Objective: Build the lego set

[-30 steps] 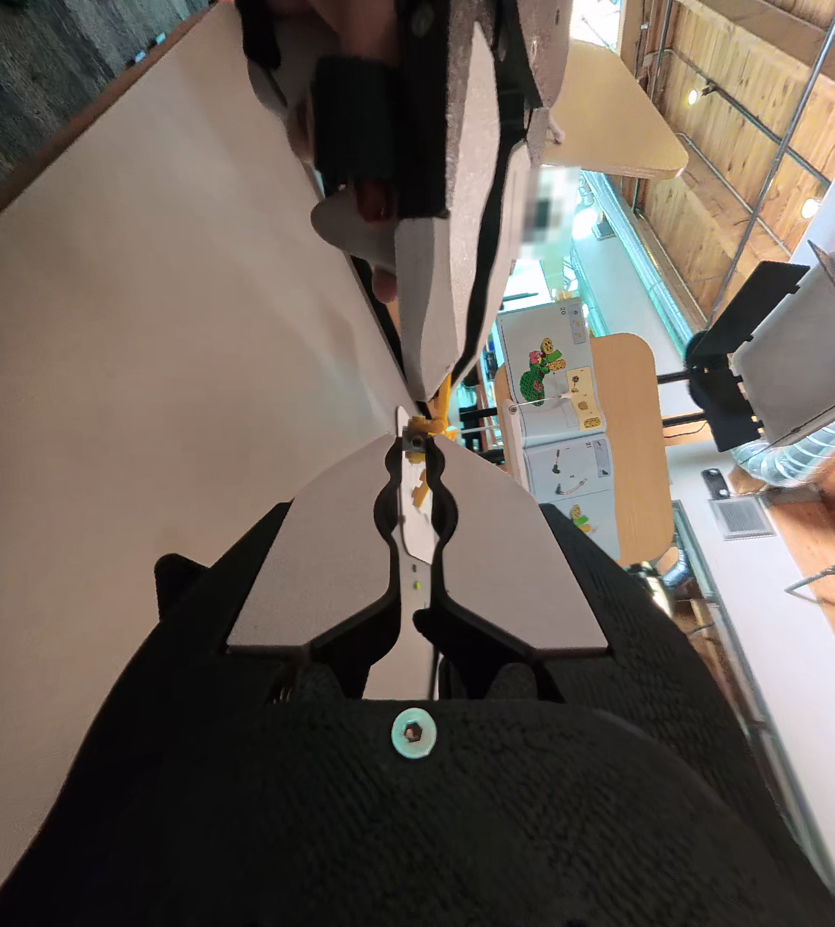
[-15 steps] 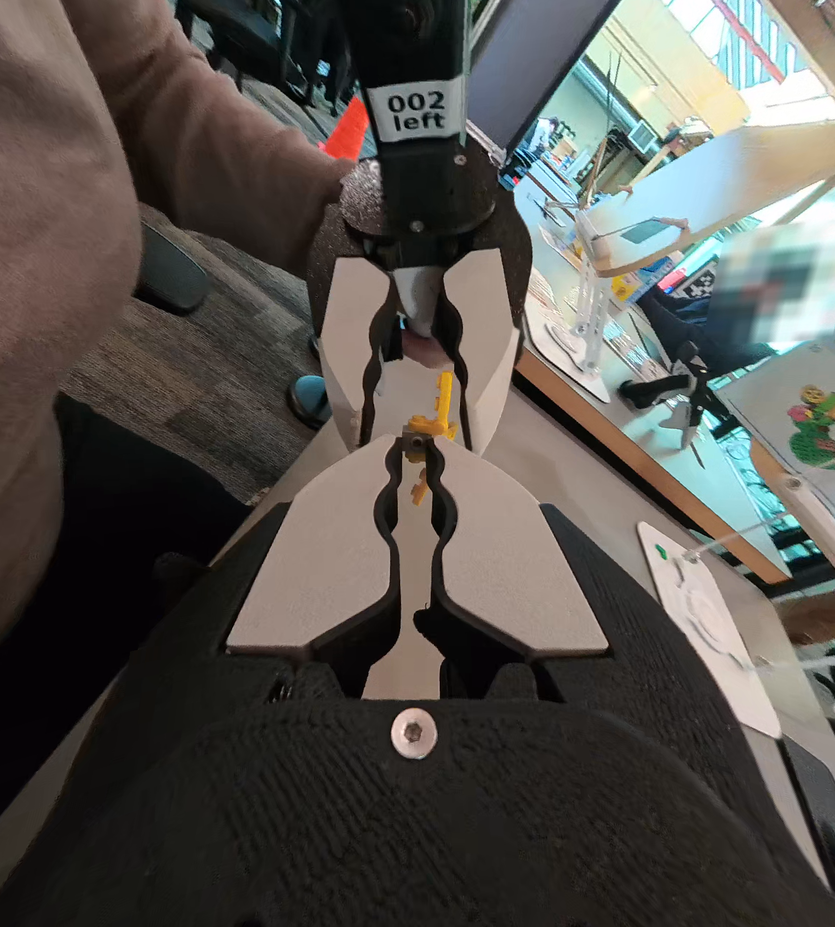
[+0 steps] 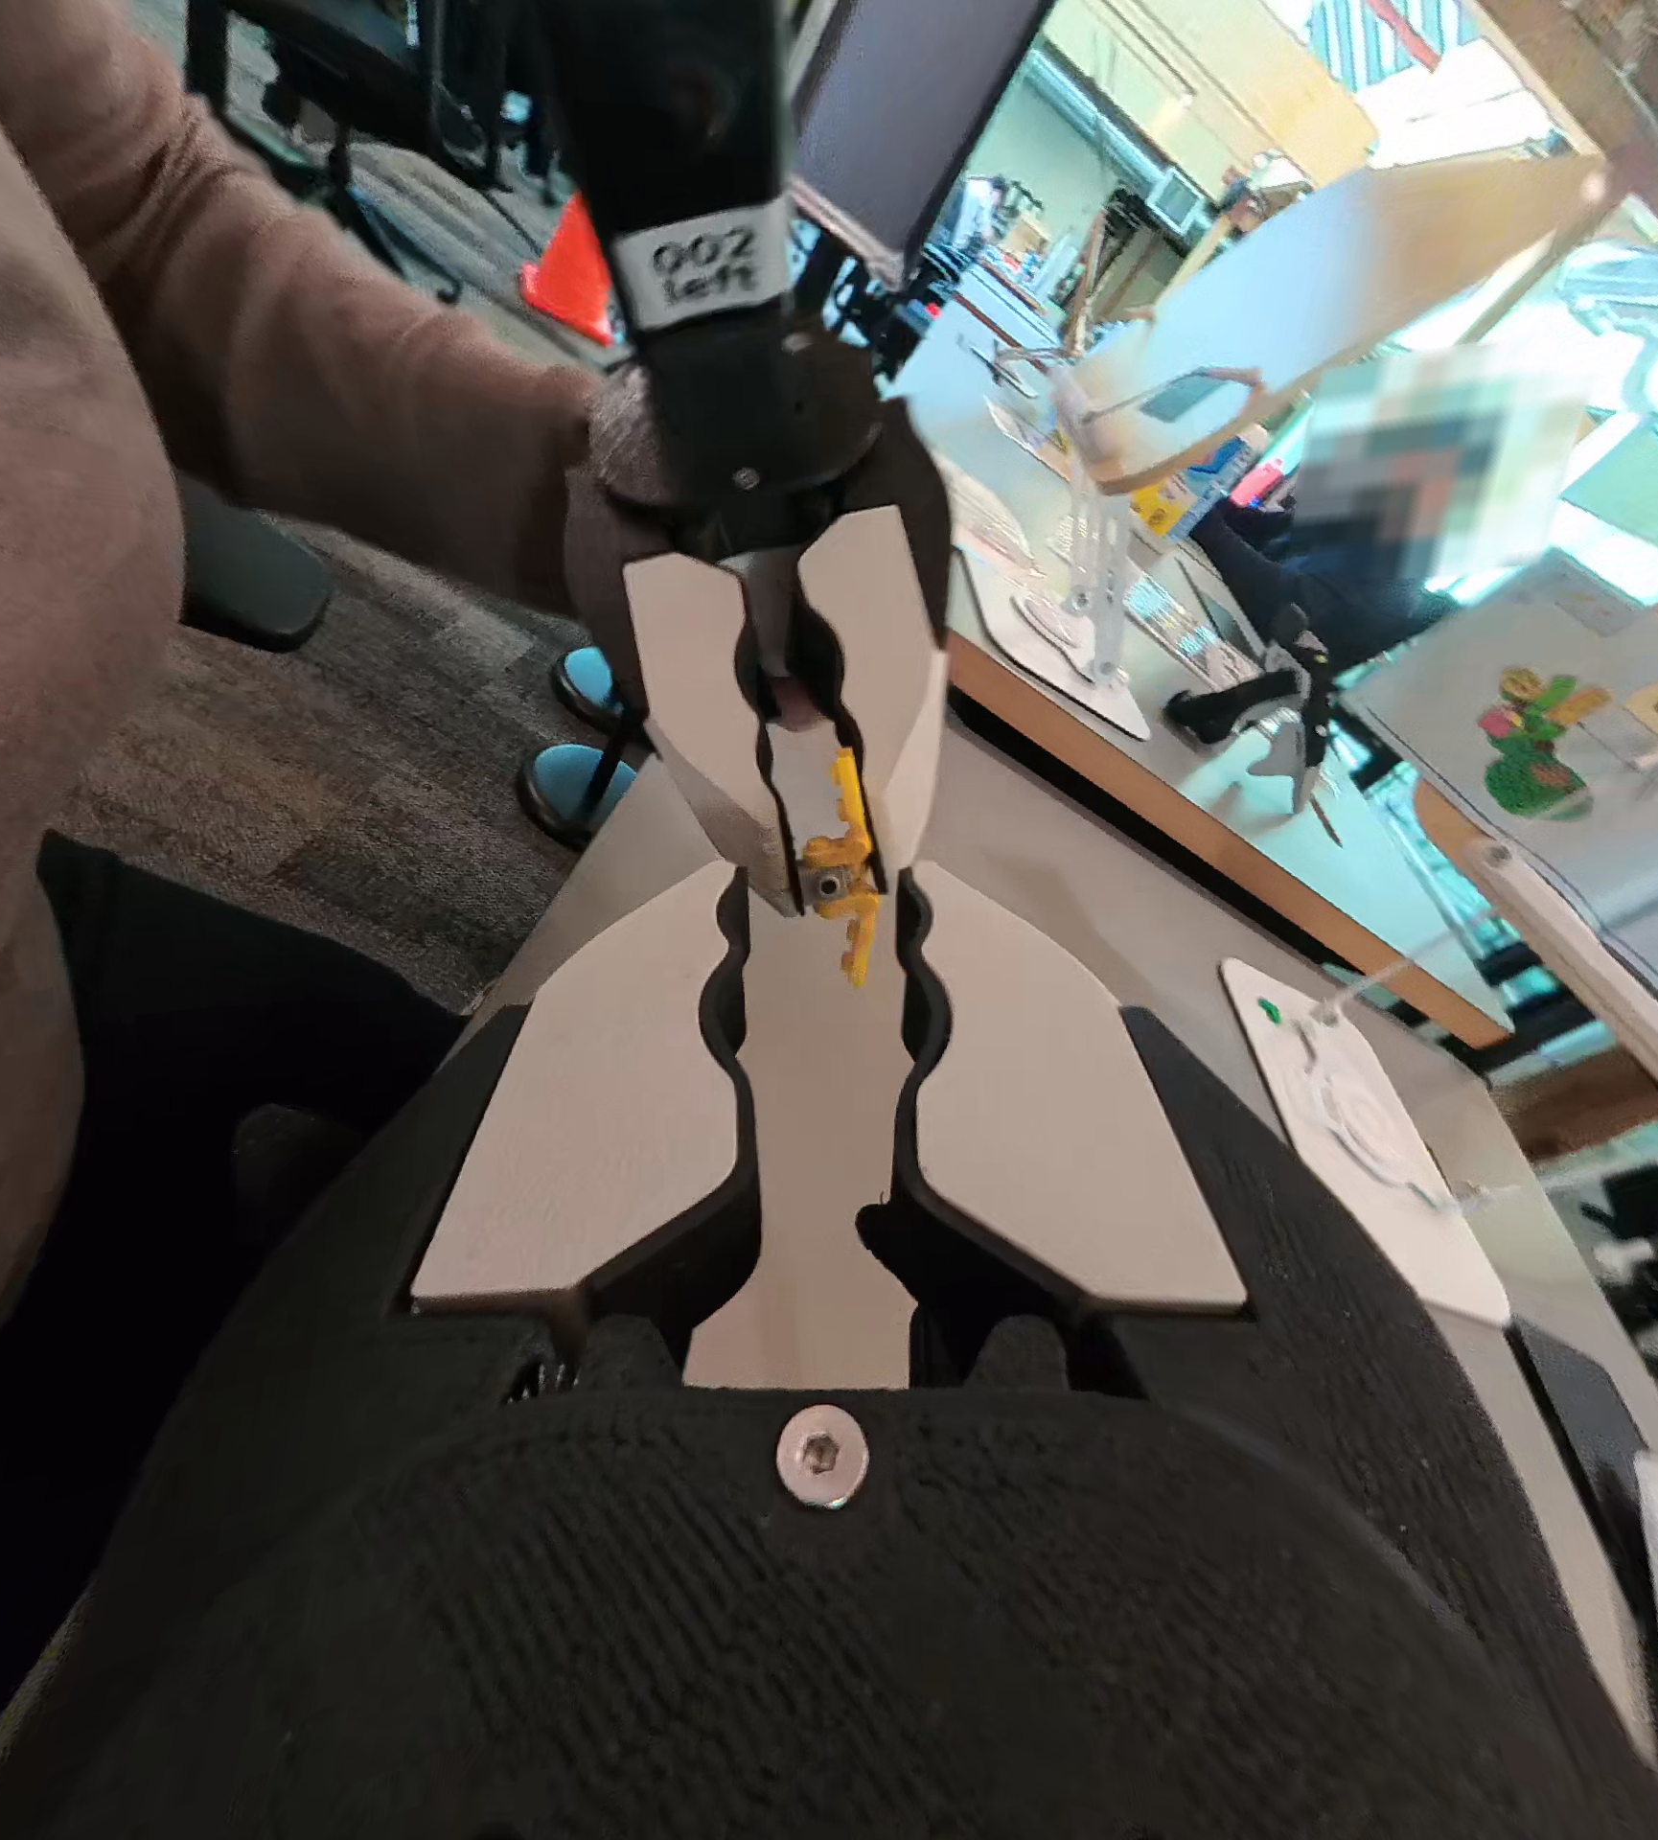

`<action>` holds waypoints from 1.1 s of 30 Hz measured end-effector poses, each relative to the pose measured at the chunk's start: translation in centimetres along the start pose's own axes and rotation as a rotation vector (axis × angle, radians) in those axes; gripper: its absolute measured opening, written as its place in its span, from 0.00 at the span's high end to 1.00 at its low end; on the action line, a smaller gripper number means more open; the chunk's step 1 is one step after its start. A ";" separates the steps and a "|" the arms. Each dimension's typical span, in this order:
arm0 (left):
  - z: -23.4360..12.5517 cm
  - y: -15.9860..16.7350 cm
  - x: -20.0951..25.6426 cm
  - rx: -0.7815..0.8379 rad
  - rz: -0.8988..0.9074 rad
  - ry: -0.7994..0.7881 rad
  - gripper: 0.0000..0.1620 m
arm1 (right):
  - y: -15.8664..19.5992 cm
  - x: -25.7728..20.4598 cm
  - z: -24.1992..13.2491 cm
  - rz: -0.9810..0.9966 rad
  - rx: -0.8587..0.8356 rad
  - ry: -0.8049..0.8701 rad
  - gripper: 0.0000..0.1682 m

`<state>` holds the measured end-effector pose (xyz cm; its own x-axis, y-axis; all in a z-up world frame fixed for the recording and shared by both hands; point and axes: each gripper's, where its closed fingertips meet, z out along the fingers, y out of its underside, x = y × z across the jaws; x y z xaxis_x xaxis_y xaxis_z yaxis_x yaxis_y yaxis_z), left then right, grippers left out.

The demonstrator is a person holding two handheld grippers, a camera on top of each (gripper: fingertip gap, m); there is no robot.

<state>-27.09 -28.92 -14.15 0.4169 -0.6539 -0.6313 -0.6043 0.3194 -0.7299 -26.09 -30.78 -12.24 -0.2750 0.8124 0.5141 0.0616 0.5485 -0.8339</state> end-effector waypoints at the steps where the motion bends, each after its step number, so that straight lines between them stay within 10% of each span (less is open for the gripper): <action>1: 0.2 0.5 -0.5 -0.013 0.006 -0.042 0.90 | 0.0 0.8 -0.9 0.030 -0.005 0.025 0.84; 12: 4.1 5.7 -5.0 -0.093 0.075 -0.497 0.90 | 9.7 0.6 -14.4 0.584 -0.627 0.141 0.89; 20: 4.8 5.1 -2.9 0.011 0.026 -0.458 0.90 | 14.9 -4.2 -12.0 0.365 -0.870 -0.099 0.90; 33: 4.9 3.5 -0.5 0.173 -0.102 -0.223 0.90 | 16.3 -4.5 -10.0 0.421 -0.792 -0.342 0.95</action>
<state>-26.03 -24.12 -17.65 0.6200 -0.5275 -0.5808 -0.4350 0.3850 -0.8140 -14.28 -23.50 -26.12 -0.3398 0.9404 0.0122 0.8153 0.3010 -0.4947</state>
